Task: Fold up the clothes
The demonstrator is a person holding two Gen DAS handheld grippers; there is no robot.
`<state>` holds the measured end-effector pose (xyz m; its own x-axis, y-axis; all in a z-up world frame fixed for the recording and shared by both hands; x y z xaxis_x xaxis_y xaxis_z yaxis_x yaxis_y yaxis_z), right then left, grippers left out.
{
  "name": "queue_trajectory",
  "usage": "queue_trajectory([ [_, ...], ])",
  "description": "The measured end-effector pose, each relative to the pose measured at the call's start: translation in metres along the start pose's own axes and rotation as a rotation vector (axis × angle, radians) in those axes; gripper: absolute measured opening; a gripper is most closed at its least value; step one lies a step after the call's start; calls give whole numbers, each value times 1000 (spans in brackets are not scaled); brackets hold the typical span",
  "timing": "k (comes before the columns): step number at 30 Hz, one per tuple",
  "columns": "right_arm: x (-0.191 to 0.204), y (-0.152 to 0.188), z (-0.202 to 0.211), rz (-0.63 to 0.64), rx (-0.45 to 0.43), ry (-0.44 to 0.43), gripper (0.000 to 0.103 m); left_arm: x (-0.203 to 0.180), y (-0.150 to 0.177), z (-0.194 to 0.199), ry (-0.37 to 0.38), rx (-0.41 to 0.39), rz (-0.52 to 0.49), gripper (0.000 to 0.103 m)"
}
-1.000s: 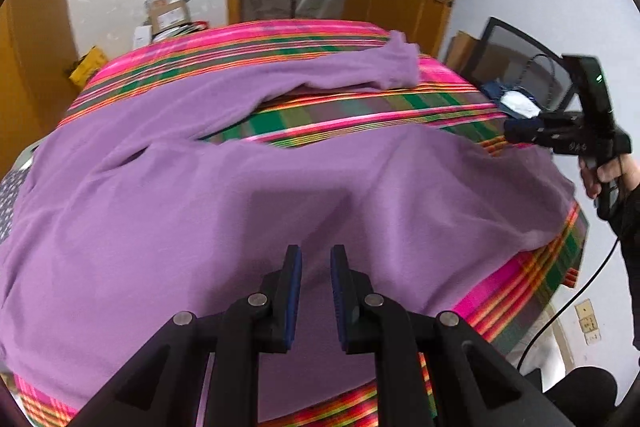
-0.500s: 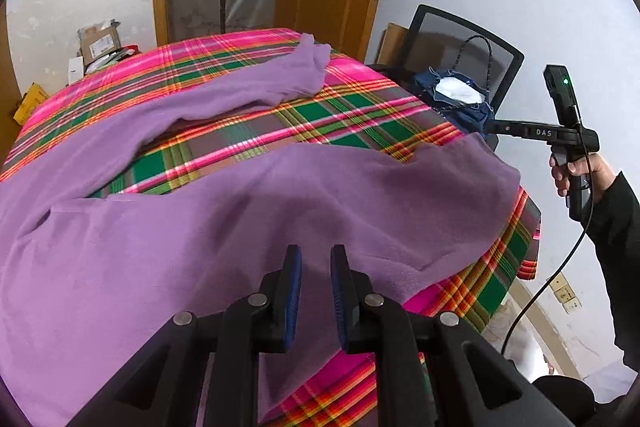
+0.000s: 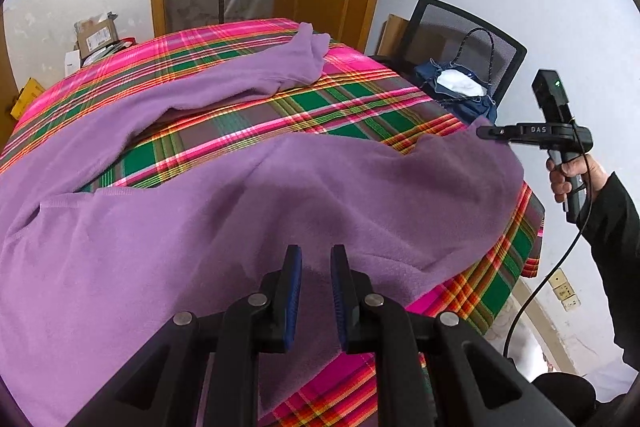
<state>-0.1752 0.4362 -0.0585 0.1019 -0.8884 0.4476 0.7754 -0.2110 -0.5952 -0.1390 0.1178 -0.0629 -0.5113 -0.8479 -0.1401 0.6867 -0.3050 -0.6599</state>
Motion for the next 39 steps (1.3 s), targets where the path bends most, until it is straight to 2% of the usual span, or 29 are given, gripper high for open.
queue_trajectory([
  [8,5,-46,32,64,-147,106,9,-2,-6,-4,3,-6,-16,14],
  [11,-6,-53,29,38,-133,141,10,-4,-7,-13,16,7,-21,14],
  [14,-16,-47,9,11,-58,187,16,-7,-4,-25,22,41,-26,14],
  [15,-20,-43,6,1,-47,207,21,-9,-3,-25,24,44,-31,14],
  [17,-29,-36,9,-48,-64,213,29,-12,-1,-22,32,39,-37,14],
  [21,-56,-10,29,-204,-120,203,37,-13,-1,-14,34,20,-36,14],
  [25,-70,30,39,-358,-137,112,42,-11,4,-10,37,16,-20,14],
  [30,-71,77,24,-556,-120,-82,42,-2,15,-1,24,10,9,14],
  [33,-77,90,21,-676,-145,-162,43,7,20,5,7,5,33,14],
  [39,-78,96,26,-810,-197,-319,45,33,27,22,-46,-24,106,14],
])
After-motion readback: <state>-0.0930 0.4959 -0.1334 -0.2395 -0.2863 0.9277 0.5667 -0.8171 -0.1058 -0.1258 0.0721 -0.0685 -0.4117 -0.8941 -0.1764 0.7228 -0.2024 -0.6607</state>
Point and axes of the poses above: each gripper's, at about its wrist camera, not at the fingertips, and z roughly against the way its jaws point, x to its left, y to its underside, the point moved 5 cm from there along -z, roughly the way its jaws point, and after that the axes turned 3 degrees about -x, right-handed, at the moved point
